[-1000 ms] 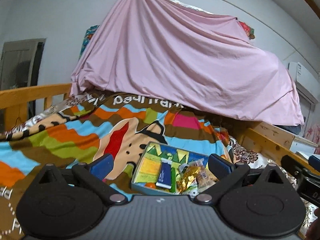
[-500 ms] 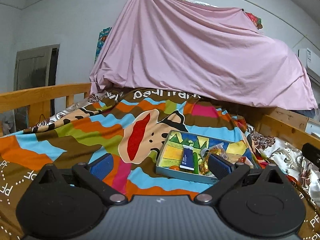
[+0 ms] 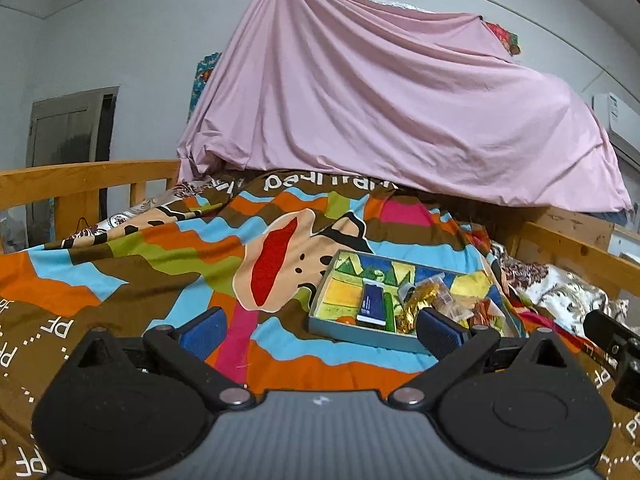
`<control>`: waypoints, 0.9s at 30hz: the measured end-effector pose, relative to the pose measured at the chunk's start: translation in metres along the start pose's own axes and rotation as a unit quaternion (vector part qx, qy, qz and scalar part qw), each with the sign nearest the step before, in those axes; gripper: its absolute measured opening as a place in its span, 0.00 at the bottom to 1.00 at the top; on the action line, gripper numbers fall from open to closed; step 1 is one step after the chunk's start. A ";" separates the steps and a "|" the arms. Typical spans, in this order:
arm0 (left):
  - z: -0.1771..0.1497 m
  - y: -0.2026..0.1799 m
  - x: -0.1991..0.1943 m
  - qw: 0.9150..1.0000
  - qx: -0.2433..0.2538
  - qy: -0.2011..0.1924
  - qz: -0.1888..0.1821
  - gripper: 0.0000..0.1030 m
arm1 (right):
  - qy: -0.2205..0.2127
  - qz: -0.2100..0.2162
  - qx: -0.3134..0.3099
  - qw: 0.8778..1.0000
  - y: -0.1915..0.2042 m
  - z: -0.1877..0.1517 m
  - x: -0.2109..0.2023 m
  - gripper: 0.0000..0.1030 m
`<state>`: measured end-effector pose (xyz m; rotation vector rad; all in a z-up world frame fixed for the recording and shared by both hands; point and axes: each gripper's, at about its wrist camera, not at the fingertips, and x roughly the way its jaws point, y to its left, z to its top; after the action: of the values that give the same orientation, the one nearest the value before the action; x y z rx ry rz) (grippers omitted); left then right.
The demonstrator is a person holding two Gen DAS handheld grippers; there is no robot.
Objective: Organize snacks
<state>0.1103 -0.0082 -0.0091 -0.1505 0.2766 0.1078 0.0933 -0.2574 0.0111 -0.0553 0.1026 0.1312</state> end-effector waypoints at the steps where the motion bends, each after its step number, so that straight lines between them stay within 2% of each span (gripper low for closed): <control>1: -0.001 0.001 -0.001 1.000 0.003 -0.001 0.000 1.00 | 0.005 -0.003 0.007 1.000 -0.001 -0.001 -0.001 0.99; 10: -0.004 0.012 -0.006 1.000 0.006 -0.021 -0.001 1.00 | 0.047 -0.027 0.016 0.998 0.002 -0.010 0.002 0.99; 17: -0.009 0.014 0.004 1.000 0.012 -0.026 -0.010 1.00 | 0.075 -0.037 0.029 0.996 0.001 -0.015 0.007 0.99; 25: -0.014 -0.003 0.027 0.996 0.060 -0.001 -0.069 1.00 | 0.082 -0.038 0.053 0.995 -0.003 -0.019 0.024 0.99; 27: -0.015 -0.005 0.032 0.995 0.070 0.007 -0.073 1.00 | 0.081 -0.035 0.057 0.994 -0.003 -0.021 0.031 0.99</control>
<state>0.1372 -0.0132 -0.0318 -0.0328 0.2846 -0.0576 0.1224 -0.2582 -0.0125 0.0444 0.2696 0.0513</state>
